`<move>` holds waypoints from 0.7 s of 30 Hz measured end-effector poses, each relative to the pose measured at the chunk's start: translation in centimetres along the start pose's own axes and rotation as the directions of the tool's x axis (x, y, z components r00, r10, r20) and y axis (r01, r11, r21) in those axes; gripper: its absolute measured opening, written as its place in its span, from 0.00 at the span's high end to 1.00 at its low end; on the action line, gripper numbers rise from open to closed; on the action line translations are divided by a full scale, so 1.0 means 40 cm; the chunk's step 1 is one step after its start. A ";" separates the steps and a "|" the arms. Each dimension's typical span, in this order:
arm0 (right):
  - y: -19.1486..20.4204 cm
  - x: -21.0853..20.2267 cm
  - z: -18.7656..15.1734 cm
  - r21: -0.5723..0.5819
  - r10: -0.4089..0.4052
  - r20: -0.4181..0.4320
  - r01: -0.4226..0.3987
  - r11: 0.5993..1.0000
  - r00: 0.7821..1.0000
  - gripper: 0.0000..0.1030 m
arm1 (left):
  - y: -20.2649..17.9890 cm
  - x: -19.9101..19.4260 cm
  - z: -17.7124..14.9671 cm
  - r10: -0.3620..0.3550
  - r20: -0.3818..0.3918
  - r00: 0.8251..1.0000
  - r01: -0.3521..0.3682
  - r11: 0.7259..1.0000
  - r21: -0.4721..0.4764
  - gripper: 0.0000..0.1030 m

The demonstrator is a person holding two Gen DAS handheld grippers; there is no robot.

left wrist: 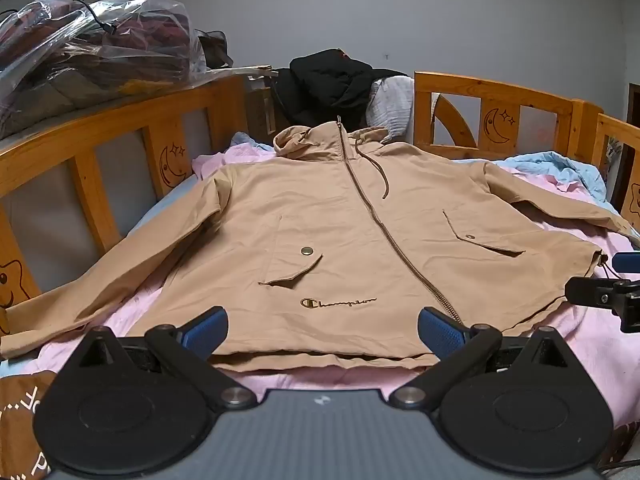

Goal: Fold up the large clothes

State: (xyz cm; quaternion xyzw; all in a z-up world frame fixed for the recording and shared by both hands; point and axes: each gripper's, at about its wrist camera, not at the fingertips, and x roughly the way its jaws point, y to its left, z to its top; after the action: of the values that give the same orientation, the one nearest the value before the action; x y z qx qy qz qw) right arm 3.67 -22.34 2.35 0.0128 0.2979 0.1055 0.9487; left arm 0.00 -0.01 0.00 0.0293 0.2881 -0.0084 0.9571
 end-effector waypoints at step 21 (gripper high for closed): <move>-0.003 -0.001 -0.002 0.002 0.001 0.002 -0.001 1.000 1.000 0.00 | 0.001 0.000 0.000 -0.002 -0.006 1.000 0.002 1.000 0.000 0.00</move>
State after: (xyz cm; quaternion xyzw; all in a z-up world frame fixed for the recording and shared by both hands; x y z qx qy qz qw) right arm 3.61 -22.46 2.31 0.0140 0.2971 0.1055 0.9489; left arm -0.01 0.02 0.01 0.0288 0.2910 -0.0093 0.9563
